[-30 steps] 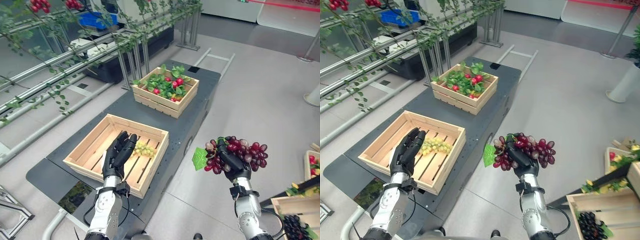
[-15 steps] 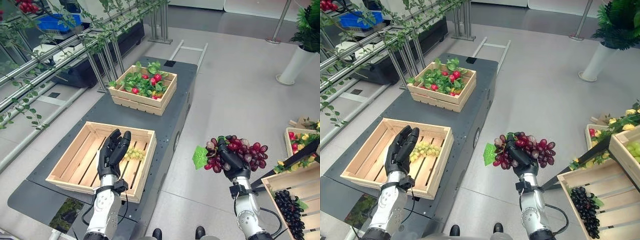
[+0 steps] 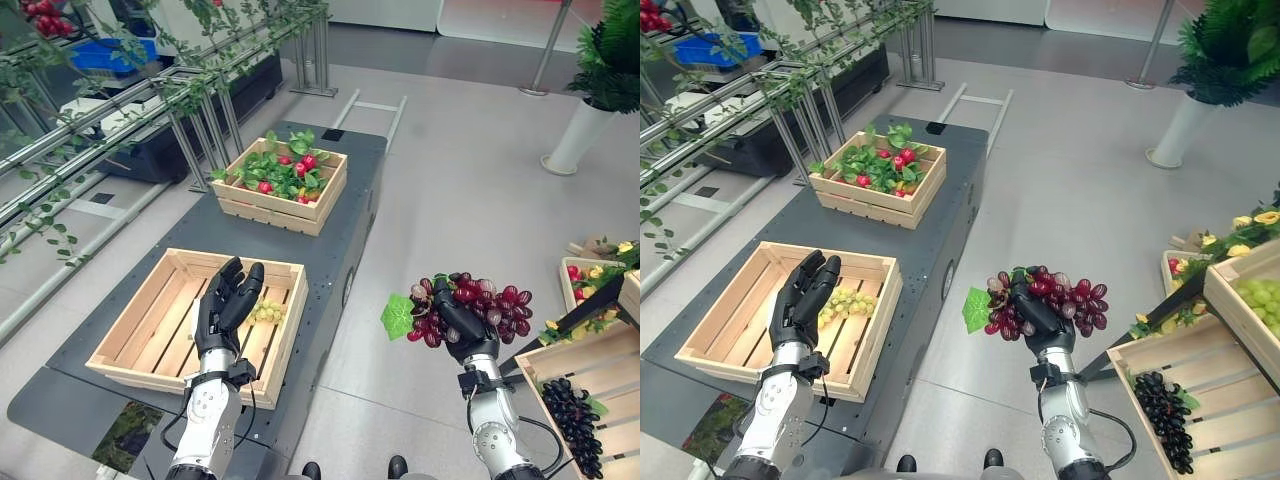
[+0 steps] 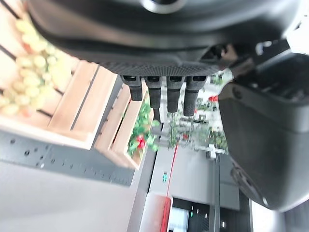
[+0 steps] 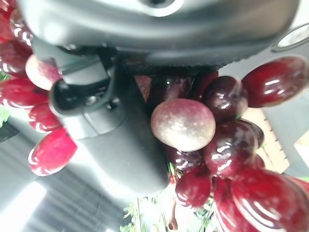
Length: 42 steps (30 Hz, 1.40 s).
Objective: Pick up the fruits from the basket on one side to the basket on the other side
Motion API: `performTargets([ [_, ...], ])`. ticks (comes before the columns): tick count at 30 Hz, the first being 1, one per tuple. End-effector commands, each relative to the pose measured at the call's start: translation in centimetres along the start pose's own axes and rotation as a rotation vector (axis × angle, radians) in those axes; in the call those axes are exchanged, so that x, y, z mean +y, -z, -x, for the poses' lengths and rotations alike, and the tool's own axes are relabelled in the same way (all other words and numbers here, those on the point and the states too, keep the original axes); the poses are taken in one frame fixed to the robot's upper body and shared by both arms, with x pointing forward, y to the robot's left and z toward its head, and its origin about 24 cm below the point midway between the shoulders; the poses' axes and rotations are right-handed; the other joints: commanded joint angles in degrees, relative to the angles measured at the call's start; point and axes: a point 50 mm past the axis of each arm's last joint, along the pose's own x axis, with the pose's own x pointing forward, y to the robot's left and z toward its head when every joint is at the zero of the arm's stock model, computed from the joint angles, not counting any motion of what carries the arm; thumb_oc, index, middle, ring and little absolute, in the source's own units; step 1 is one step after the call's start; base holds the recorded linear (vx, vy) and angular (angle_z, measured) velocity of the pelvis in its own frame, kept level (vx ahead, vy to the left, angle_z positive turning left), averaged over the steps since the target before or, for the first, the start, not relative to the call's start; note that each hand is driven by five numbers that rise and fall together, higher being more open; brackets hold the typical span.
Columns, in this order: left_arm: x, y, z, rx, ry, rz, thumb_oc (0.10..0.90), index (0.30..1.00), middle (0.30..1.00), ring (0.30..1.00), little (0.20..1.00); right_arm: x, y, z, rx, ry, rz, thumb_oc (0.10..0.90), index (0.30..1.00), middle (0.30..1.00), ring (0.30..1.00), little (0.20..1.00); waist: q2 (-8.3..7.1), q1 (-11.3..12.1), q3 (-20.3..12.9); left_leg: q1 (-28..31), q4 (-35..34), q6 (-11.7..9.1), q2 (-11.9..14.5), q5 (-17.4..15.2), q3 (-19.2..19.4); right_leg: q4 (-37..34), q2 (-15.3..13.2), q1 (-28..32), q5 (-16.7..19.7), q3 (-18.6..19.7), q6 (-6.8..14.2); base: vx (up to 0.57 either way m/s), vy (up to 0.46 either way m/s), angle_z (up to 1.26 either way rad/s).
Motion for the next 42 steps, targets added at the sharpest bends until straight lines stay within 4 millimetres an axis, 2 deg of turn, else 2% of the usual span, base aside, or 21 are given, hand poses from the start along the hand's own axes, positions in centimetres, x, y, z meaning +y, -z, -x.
performTargets([
  [1,-1.6,-2.7,-1.3,-0.169,0.123,-0.026,0.8,0.9,0.9,0.9,0.9,2.9,-1.0,-1.7,-0.059,-0.133,-0.013,0.4,0.3,0.3,0.3,0.3,0.62,-2.02,-1.75,0.09,0.61,1.72,-3.01,-8.88,3.15,0.11,4.48,1.45,-4.39,-0.3,-2.54,-0.11,0.099,-0.3],
  [4,-1.8,-2.1,-1.2,-0.139,0.125,-0.036,0.8,0.9,0.9,0.9,0.9,2.7,-0.4,-1.5,-0.025,-0.123,-0.024,0.4,0.3,0.3,0.3,0.3,0.41,-2.37,-0.93,-0.87,0.61,1.76,-3.04,-8.83,4.59,0.11,4.45,-0.81,-3.1,-0.6,-1.85,-0.16,0.069,-0.35],
  [5,-1.5,-1.5,-1.1,-0.111,0.08,-0.062,0.8,0.9,0.9,0.9,0.9,2.9,0.2,-1.7,0.01,-0.137,-0.041,0.4,0.3,0.3,0.3,0.3,0.3,-1.73,0.0,-1.07,0.61,1.66,-2.66,-8.99,7.64,0.42,3.33,-1.84,-1.61,-6.21,-0.66,-0.2,0.034,-0.65],
  [6,-1.0,-1.3,-1.0,-0.097,0.054,-0.062,0.8,0.9,0.9,0.9,0.9,3.2,0.5,-1.8,0.026,-0.152,-0.046,0.4,0.3,0.3,0.3,0.3,0.45,-1.22,0.27,-0.89,0.61,1.77,-2.32,-9.01,9.55,2.77,2.29,-2.7,-1.35,-8.88,0.0,-0.19,0.055,-1.2],
  [7,-0.5,-1.1,-0.9,-0.079,0.028,-0.057,0.8,0.9,0.9,0.9,0.9,3.6,0.8,-1.8,0.042,-0.171,-0.045,0.4,0.3,0.3,0.3,0.3,0.93,-0.63,0.6,-0.09,0.61,1.88,-1.8,-9.59,10.89,7.41,0.69,-3.01,-2.49,-11.5,0.91,-0.13,0.04,-1.8],
  [9,0.4,-0.8,-1.0,-0.039,0.004,-0.06,0.8,0.9,0.9,0.9,0.9,3.8,1.3,-1.9,0.05,-0.194,-0.048,0.4,0.3,0.3,0.3,0.3,1.69,0.56,0.95,-0.4,0.61,2.24,-0.9,-8.43,12.49,15.22,-2.48,-3.89,-3.28,-13.89,0.26,-0.14,-0.004,-1.46],
  [11,0.7,-0.7,-1.1,-0.029,0.002,-0.045,0.8,0.9,0.9,0.9,0.9,3.7,1.6,-1.9,0.056,-0.203,-0.045,0.4,0.3,0.3,0.3,0.3,1.82,1.45,1.0,-0.77,1.15,2.06,-0.41,-8.05,13.43,14.32,-3.97,-2.8,-3.55,-15.78,-0.35,-0.11,-0.081,-0.61],
  [13,0.6,-0.4,-1.2,-0.023,-0.008,-0.021,0.8,0.9,0.9,0.9,0.9,3.5,2.3,-1.9,0.088,-0.211,-0.039,0.4,0.3,0.3,0.3,0.3,1.57,2.99,0.43,-1.75,2.45,0.96,0.61,-8.28,16.31,5.73,-4.49,1.34,-3.6,-19.91,-0.44,-0.08,-0.201,-0.64],
  [16,-0.2,0.7,-1.1,0.052,-0.054,0.071,0.8,0.9,0.9,0.9,0.9,4.0,2.9,-2.4,0.132,-0.186,-0.051,0.4,0.3,0.3,0.3,0.3,0.9,2.41,-0.19,-1.09,3.15,-0.51,1.75,-8.08,17.41,0.11,-2.65,2.9,-3.0,-17.89,-0.07,0.0,-0.187,-0.67],
  [19,-1.2,1.7,-0.7,0.092,-0.044,0.046,0.8,0.9,0.9,0.9,0.9,3.3,3.0,-2.4,0.147,-0.12,-0.053,0.4,0.3,0.3,0.3,0.3,1.07,1.72,-1.06,0.47,1.94,-1.22,2.57,-7.77,18.91,0.11,-2.13,3.43,-3.86,-18.29,-0.42,0.06,-0.124,-0.3],
  [26,-1.1,4.5,0.7,0.26,-0.011,-0.064,0.8,0.9,0.9,0.9,0.9,1.3,3.7,-1.1,0.169,0.007,-0.081,0.4,0.3,0.3,0.3,0.3,1.91,-0.77,-1.51,2.11,0.75,-1.57,3.01,-7.69,19.51,0.11,-0.71,3.54,-4.84,-16.66,-1.18,0.07,-0.131,-0.18],
  [29,-1.1,5.0,1.0,0.287,-0.007,-0.082,0.8,0.9,0.9,0.9,0.9,1.2,3.7,-1.0,0.163,0.021,-0.091,0.4,0.3,0.3,0.3,0.3,2.16,-1.45,-1.39,2.13,0.84,-1.67,3.2,-7.7,19.89,0.11,-0.09,3.38,-5.17,-16.08,-1.61,0.06,-0.162,-0.18],
  [31,-0.9,5.5,1.4,0.318,-0.012,-0.074,0.8,0.9,0.9,0.9,0.9,1.2,3.5,-1.0,0.154,0.029,-0.092,0.4,0.3,0.3,0.3,0.3,2.24,-2.25,-1.06,1.46,2.92,-1.85,3.61,-8.43,20.23,0.12,0.57,3.08,-5.45,-15.07,-2.39,0.06,-0.194,-0.11],
  [32,-0.8,6.1,1.8,0.348,-0.021,-0.043,0.8,0.9,0.9,0.9,0.9,1.0,3.3,-1.0,0.148,0.034,-0.09,0.4,0.3,0.3,0.3,0.3,1.8,-2.8,-0.59,0.01,8.65,-2.17,4.43,-10.14,20.89,0.88,0.68,2.51,-5.86,-14.03,-3.46,0.05,-0.185,-0.13],
  [33,-0.8,6.1,1.9,0.352,-0.022,-0.041,0.8,0.9,0.9,0.9,0.9,1.0,3.2,-1.0,0.148,0.033,-0.088,0.4,0.3,0.3,0.3,0.3,1.7,-2.86,-0.51,-0.43,10.02,-2.25,4.68,-10.62,21.04,1.04,0.66,2.39,-5.91,-13.9,-3.67,0.06,-0.231,-0.18],
  [34,-0.8,6.3,2.2,0.35,-0.025,-0.043,0.8,0.9,0.9,0.9,0.9,1.0,3.1,-0.9,0.147,0.02,-0.078,0.4,0.3,0.3,0.3,0.3,1.16,-2.88,0.06,-2.56,16.61,-3.04,5.78,-10.55,20.91,1.38,0.72,2.17,-6.01,-13.37,-4.6,0.06,-0.292,-0.23],
  [35,-0.5,6.4,2.6,0.347,-0.03,-0.04,0.8,0.9,0.9,0.9,0.9,0.8,2.9,-0.7,0.149,-0.006,-0.06,0.4,0.3,0.3,0.3,0.3,0.35,-2.3,1.66,-8.74,29.68,-4.94,8.5,-7.38,18.2,1.58,1.41,2.31,-6.08,-12.25,-6.55,0.05,-0.311,-0.3],
  [38,-0.5,6.7,3.0,0.352,-0.033,-0.019,0.8,0.9,0.9,0.9,0.9,0.4,2.5,-0.6,0.16,-0.027,-0.031,0.4,0.3,0.3,0.3,0.3,0.35,-1.88,3.87,-15.39,36.85,-6.03,9.6,-4.2,13.7,1.65,2.28,2.42,-5.93,-9.9,-7.87,0.01,-0.088,-0.69],
  [39,-0.7,6.8,3.2,0.348,-0.032,-0.009,0.8,0.9,0.9,0.9,0.9,0.3,2.4,-0.8,0.164,-0.037,-0.025,0.4,0.3,0.3,0.3,0.3,0.59,-1.17,4.86,-16.77,34.07,-5.3,6.23,-4.38,10.02,1.95,2.26,2.4,-5.76,-7.49,-7.38,0.01,0.133,-0.56],
  [40,-0.9,6.7,3.3,0.338,-0.029,-0.008,0.8,0.9,0.9,0.9,0.9,0.4,2.3,-1.1,0.16,-0.047,-0.024,0.4,0.3,0.3,0.3,0.3,0.55,-0.65,5.18,-17.37,30.7,-4.11,3.67,-3.88,8.23,2.29,2.07,1.75,-5.35,-5.82,-7.01,0.04,0.21,-0.41],
  [42,-1.2,6.1,3.4,0.301,-0.019,-0.014,0.8,0.9,0.9,0.9,0.9,1.3,2.0,-1.7,0.133,-0.088,-0.022,0.4,0.3,0.3,0.3,0.3,1.15,0.59,5.91,-16.86,19.14,-3.41,1.06,-2.23,4.03,3.24,2.65,1.14,-6.14,-2.91,-6.14,0.04,0.196,-0.73],
])
